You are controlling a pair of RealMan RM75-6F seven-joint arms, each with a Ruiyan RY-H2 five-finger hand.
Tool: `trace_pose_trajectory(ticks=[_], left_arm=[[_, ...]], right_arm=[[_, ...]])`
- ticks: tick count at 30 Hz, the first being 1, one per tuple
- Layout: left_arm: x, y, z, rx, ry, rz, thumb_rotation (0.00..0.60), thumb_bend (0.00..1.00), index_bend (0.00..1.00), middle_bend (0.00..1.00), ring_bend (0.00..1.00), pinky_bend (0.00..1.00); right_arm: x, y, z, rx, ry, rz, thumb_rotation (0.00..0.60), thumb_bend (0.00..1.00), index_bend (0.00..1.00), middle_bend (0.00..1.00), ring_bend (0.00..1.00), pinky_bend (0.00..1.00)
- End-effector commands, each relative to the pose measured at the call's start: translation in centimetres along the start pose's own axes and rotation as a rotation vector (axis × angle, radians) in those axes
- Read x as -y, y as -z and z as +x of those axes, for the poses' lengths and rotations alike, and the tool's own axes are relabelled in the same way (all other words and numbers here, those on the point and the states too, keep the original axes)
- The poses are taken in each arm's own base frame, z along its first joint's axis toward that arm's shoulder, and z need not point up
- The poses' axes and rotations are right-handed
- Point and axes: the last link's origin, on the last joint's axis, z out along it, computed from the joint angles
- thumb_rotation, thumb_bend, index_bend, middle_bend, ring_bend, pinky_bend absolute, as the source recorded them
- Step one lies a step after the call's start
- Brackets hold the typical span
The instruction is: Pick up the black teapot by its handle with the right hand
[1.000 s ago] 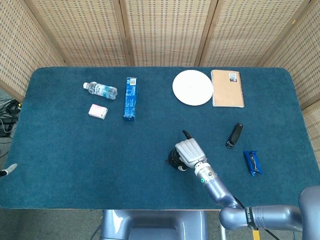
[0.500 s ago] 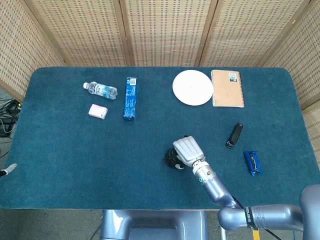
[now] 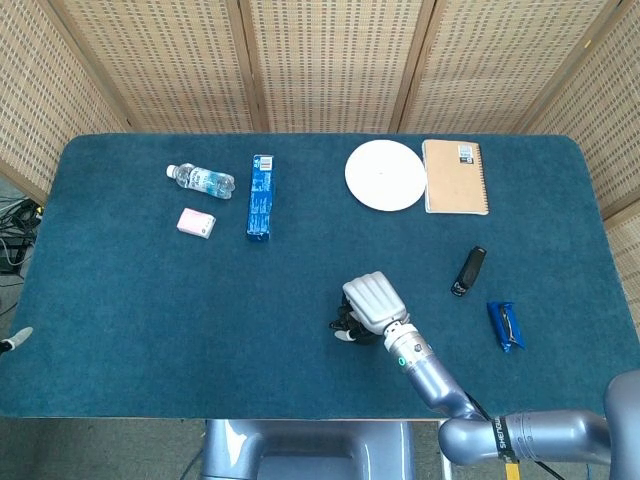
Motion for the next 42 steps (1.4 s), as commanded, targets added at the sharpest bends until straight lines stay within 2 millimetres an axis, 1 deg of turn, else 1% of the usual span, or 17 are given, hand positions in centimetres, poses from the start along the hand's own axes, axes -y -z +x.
trace_pose_trajectory(ticks=[1, 9, 10, 12, 14, 15, 16, 17, 19, 20, 23, 26, 35, 42], left_arm=[[0.0, 0.0, 0.0, 0.001, -0.001, 0.000, 0.600, 0.00, 0.00, 0.00, 0.00, 0.00], [0.0, 0.0, 0.0, 0.000, -0.002, 0.000, 0.600, 0.00, 0.00, 0.00, 0.00, 0.00], [0.0, 0.0, 0.0, 0.000, -0.001, 0.000, 0.600, 0.00, 0.00, 0.00, 0.00, 0.00], [0.0, 0.0, 0.0, 0.000, -0.001, 0.001, 0.600, 0.00, 0.00, 0.00, 0.00, 0.00], [0.0, 0.0, 0.0, 0.001, -0.001, 0.001, 0.600, 0.00, 0.00, 0.00, 0.00, 0.00], [0.0, 0.0, 0.0, 0.000, -0.001, 0.001, 0.600, 0.00, 0.00, 0.00, 0.00, 0.00], [0.0, 0.0, 0.0, 0.000, -0.001, 0.001, 0.600, 0.00, 0.00, 0.00, 0.00, 0.00], [0.0, 0.0, 0.0, -0.001, -0.001, 0.001, 0.600, 0.00, 0.00, 0.00, 0.00, 0.00], [0.0, 0.0, 0.0, -0.001, -0.001, 0.002, 0.600, 0.00, 0.00, 0.00, 0.00, 0.00], [0.0, 0.0, 0.0, -0.001, -0.001, 0.001, 0.600, 0.00, 0.00, 0.00, 0.00, 0.00], [0.0, 0.0, 0.0, -0.001, -0.001, 0.000, 0.600, 0.00, 0.00, 0.00, 0.00, 0.00], [0.0, 0.0, 0.0, -0.001, -0.001, 0.000, 0.600, 0.00, 0.00, 0.00, 0.00, 0.00], [0.1, 0.0, 0.1, -0.003, 0.002, 0.002, 0.600, 0.00, 0.00, 0.00, 0.00, 0.00], [0.1, 0.0, 0.1, -0.003, 0.006, 0.001, 0.600, 0.00, 0.00, 0.00, 0.00, 0.00]], right_arm=[[-0.1, 0.0, 0.0, 0.019, -0.020, -0.015, 0.459, 0.00, 1.00, 1.00, 0.97, 1.00], [-0.3, -0.1, 0.1, 0.030, -0.022, -0.045, 0.463, 0.00, 1.00, 1.00, 0.98, 1.00], [-0.2, -0.1, 0.1, 0.031, -0.028, -0.044, 0.463, 0.02, 1.00, 1.00, 0.99, 1.00], [-0.2, -0.1, 0.1, 0.033, -0.029, -0.044, 0.463, 0.14, 1.00, 1.00, 0.99, 1.00], [-0.2, -0.1, 0.2, 0.021, -0.032, -0.047, 0.462, 0.42, 1.00, 1.00, 0.99, 1.00], [-0.1, -0.1, 0.2, 0.017, -0.034, -0.049, 0.461, 0.50, 1.00, 1.00, 0.99, 1.00], [-0.1, 0.0, 0.2, 0.014, -0.035, -0.046, 0.460, 0.62, 1.00, 1.00, 0.99, 1.00], [-0.1, 0.0, 0.2, 0.009, -0.033, -0.047, 0.458, 0.71, 1.00, 1.00, 0.99, 1.00], [0.0, 0.0, 0.2, 0.004, -0.025, -0.047, 0.459, 0.79, 1.00, 1.00, 1.00, 1.00], [0.0, 0.0, 0.2, 0.001, -0.026, -0.046, 0.459, 0.82, 1.00, 1.00, 1.00, 1.00], [0.0, 0.1, 0.2, -0.004, -0.029, -0.046, 0.459, 0.87, 1.00, 1.00, 1.00, 1.00], [0.0, 0.1, 0.3, -0.008, -0.026, -0.048, 0.461, 0.90, 1.00, 1.00, 1.00, 1.00], [-0.1, 0.1, 0.4, -0.021, -0.033, -0.053, 0.453, 0.90, 1.00, 1.00, 1.00, 1.00], [0.0, 0.0, 1.2, -0.046, -0.014, -0.054, 0.458, 0.90, 1.00, 1.00, 1.00, 1.00]])
